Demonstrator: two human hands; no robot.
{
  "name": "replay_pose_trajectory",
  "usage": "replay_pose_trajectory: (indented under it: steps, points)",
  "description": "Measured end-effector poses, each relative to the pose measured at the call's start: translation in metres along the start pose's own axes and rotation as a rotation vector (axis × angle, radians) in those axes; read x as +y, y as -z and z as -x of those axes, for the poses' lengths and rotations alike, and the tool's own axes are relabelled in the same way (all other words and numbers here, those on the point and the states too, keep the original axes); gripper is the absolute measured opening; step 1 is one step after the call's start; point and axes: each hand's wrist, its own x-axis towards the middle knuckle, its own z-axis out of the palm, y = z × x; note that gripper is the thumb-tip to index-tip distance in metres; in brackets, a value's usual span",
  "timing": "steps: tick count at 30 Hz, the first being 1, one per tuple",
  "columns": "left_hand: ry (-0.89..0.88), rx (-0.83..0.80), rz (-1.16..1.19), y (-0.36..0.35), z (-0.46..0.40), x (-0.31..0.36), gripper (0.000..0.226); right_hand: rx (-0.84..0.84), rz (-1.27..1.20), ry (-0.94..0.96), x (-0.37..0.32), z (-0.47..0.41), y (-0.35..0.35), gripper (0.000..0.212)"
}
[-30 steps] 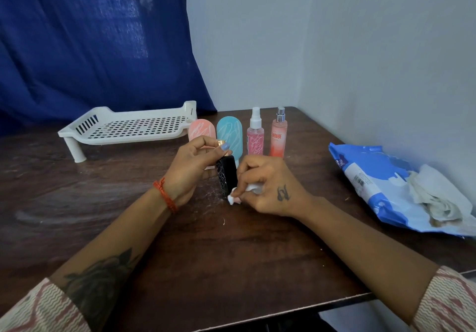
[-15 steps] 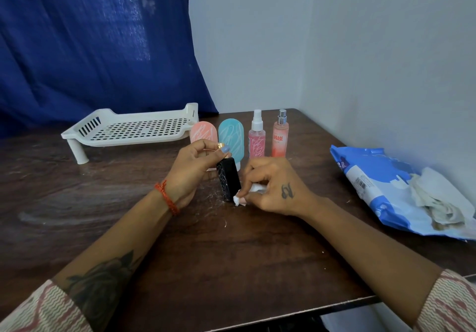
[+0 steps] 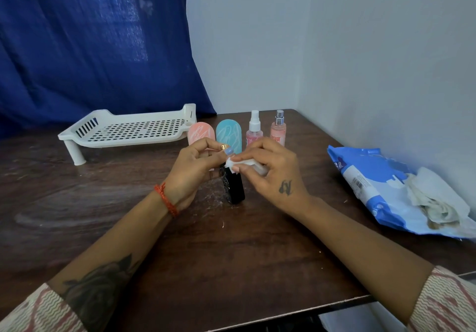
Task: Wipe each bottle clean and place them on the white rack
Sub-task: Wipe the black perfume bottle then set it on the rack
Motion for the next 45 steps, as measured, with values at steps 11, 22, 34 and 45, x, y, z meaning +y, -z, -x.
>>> replay_pose_trajectory:
  steps: [11, 22, 34, 45]
  points:
    - [-0.004, -0.022, 0.012, 0.001, 0.001, 0.0, 0.007, -0.244, -0.016, 0.215, -0.009, 0.006, 0.004, 0.006]
    - [0.017, 0.01, -0.005, 0.0, 0.001, -0.001, 0.012, -0.353, -0.019, 0.129, -0.006, 0.005, 0.011, 0.002]
    - [0.011, -0.029, -0.047, -0.001, 0.004, 0.005, 0.012, 0.016, -0.238, -0.345, 0.002, -0.002, 0.008, 0.011]
    - [-0.002, -0.022, -0.107, 0.0, 0.008, 0.008, 0.022, -0.099, -0.213, -0.327, 0.001, 0.0, 0.002, 0.01]
